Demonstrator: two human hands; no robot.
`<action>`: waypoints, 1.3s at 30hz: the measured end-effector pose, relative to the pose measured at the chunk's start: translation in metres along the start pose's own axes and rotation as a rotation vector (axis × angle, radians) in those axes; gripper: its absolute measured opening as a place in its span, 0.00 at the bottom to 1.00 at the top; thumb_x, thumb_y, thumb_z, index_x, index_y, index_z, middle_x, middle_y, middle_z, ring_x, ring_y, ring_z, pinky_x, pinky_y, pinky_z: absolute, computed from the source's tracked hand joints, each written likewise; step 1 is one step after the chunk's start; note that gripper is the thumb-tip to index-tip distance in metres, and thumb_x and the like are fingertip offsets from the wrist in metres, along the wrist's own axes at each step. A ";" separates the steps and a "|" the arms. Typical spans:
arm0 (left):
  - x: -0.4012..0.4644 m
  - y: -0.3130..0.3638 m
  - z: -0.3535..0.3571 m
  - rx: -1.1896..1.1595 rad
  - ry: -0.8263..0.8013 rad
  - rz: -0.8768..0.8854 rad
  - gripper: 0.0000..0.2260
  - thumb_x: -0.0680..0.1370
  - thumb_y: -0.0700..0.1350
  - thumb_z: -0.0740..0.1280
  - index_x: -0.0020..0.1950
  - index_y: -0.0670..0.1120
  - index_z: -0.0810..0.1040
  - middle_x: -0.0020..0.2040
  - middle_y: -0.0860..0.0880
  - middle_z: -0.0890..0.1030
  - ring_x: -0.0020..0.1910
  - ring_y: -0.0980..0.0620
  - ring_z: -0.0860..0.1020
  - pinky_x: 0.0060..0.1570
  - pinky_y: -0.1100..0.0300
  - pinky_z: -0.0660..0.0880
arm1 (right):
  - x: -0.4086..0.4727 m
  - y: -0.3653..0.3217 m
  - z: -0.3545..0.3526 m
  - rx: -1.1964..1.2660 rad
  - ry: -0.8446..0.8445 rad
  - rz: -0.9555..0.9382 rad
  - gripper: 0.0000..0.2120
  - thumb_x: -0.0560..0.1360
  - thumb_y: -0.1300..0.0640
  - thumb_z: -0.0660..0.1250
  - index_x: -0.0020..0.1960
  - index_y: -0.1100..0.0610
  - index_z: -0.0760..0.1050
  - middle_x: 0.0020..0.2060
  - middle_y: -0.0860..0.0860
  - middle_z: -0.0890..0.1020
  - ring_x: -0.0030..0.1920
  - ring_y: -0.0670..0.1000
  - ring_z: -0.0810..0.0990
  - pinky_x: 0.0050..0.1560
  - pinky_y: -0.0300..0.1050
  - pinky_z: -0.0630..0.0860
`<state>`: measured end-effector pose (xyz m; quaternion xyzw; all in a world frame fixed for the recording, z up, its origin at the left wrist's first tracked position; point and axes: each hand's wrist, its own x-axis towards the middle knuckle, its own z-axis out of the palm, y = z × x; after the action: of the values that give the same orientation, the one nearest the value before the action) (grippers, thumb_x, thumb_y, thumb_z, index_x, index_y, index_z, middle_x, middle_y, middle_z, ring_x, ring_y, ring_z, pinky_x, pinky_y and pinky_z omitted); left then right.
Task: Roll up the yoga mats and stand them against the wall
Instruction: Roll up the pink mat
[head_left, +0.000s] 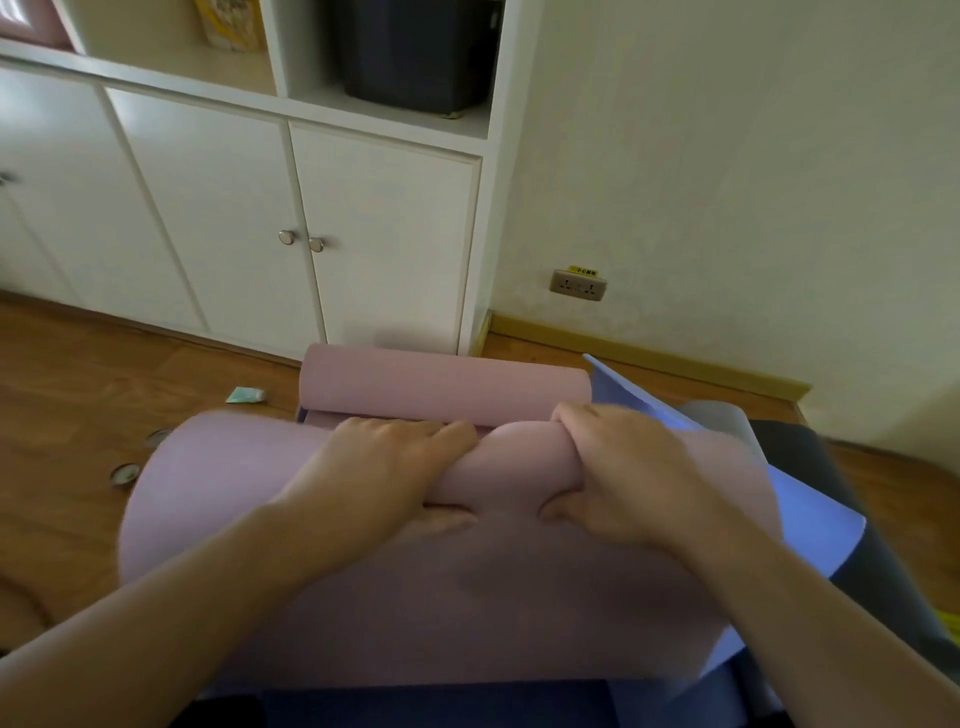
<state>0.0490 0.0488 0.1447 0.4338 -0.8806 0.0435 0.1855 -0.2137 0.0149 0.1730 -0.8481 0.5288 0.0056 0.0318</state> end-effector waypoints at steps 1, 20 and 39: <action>0.000 -0.003 -0.006 0.016 -0.106 -0.119 0.26 0.71 0.74 0.69 0.57 0.59 0.66 0.49 0.58 0.82 0.42 0.53 0.81 0.39 0.56 0.77 | -0.001 -0.005 -0.002 -0.020 -0.014 0.025 0.28 0.68 0.34 0.78 0.57 0.44 0.67 0.55 0.43 0.78 0.56 0.51 0.77 0.47 0.49 0.71; -0.006 -0.049 0.002 0.233 -0.460 -0.285 0.25 0.77 0.73 0.58 0.55 0.51 0.63 0.58 0.51 0.75 0.56 0.51 0.77 0.52 0.56 0.74 | 0.012 0.010 0.020 -0.059 -0.168 0.132 0.33 0.70 0.26 0.72 0.59 0.48 0.65 0.57 0.49 0.77 0.55 0.54 0.78 0.48 0.52 0.73; -0.013 -0.055 -0.012 -0.027 -0.528 -0.463 0.17 0.83 0.63 0.60 0.61 0.50 0.66 0.61 0.51 0.71 0.56 0.50 0.75 0.54 0.56 0.72 | 0.026 0.009 0.025 -0.128 -0.081 0.099 0.33 0.73 0.26 0.70 0.57 0.50 0.61 0.58 0.51 0.73 0.56 0.52 0.68 0.56 0.49 0.68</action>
<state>0.1027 0.0271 0.1468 0.6156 -0.7772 -0.1251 -0.0377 -0.2094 -0.0109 0.1469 -0.8205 0.5667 0.0752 -0.0014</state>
